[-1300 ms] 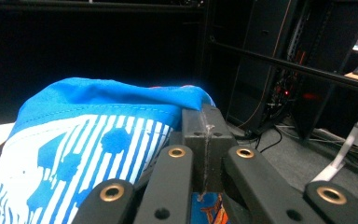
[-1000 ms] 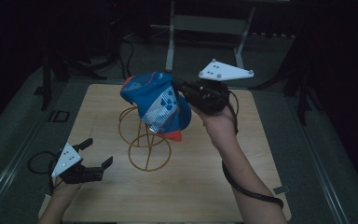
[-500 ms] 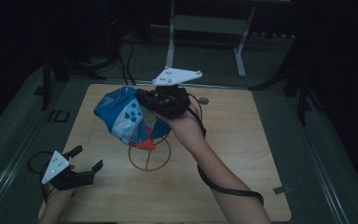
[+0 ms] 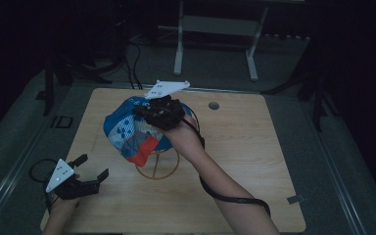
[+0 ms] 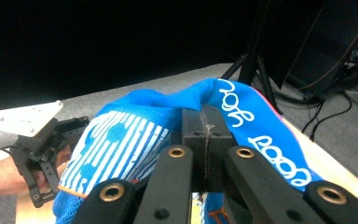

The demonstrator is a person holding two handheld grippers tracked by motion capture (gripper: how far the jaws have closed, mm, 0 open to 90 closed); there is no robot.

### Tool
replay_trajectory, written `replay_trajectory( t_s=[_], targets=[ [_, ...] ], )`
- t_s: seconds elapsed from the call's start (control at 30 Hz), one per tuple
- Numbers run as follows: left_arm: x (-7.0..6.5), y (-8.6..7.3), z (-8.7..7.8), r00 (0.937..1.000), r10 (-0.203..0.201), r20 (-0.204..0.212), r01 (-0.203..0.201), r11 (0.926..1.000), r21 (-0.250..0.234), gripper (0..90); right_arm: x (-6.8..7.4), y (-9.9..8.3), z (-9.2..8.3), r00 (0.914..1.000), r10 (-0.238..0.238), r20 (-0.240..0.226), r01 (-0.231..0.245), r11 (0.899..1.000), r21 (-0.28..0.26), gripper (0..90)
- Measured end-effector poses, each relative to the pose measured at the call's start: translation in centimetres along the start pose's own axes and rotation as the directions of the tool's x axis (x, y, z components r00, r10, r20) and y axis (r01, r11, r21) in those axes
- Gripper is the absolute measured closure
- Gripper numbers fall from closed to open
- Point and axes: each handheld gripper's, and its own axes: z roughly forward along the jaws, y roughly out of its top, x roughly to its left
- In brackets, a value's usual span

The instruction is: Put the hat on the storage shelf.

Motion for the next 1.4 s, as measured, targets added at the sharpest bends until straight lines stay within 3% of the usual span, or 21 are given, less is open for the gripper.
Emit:
replay_trajectory(
  t_s=[0.3,0.53,0.6,0.93,1.1,1.27,1.4],
  targets=[
    [0.1,-0.1,0.1,0.9999,-0.016,0.000,0.016,0.9999,0.000,4.2,-0.3,-0.5,1.0,1.0000,0.005,-0.003,-0.005,1.000,0.024,90.0],
    [0.2,-0.2,0.0,0.9998,-0.019,0.004,0.019,0.9998,-0.004,4.2,-0.4,-1.1,2.2,0.9986,-0.026,0.046,0.023,0.998,0.063,90.0],
    [0.2,-0.3,-0.1,0.9997,-0.023,0.006,0.023,0.9997,-0.005,4.2,-0.7,-1.4,2.2,0.9993,-0.006,0.037,0.003,0.998,0.058,90.0],
    [0.2,-0.3,0.1,0.9993,-0.034,0.013,0.034,0.9994,-0.005,4.2,-1.1,-2.9,-0.2,0.9992,0.028,0.030,-0.028,1.000,0.011,90.0],
    [0.2,-0.3,0.1,0.9990,-0.039,0.019,0.039,0.9992,-0.006,4.3,-1.5,-3.8,-1.8,0.9973,0.029,0.068,-0.028,0.999,-0.015,90.0],
    [0.2,-0.4,0.3,0.9987,-0.045,0.024,0.045,0.9990,-0.003,4.3,-2.4,-5.0,-2.5,0.9965,0.077,0.031,-0.076,0.997,-0.028,86.8],
    [0.2,-0.5,0.4,0.9990,-0.037,0.024,0.037,0.9993,0.002,4.3,-2.7,-5.5,-2.7,0.9944,0.105,-0.001,-0.105,0.993,-0.051,77.5]
  ],
)
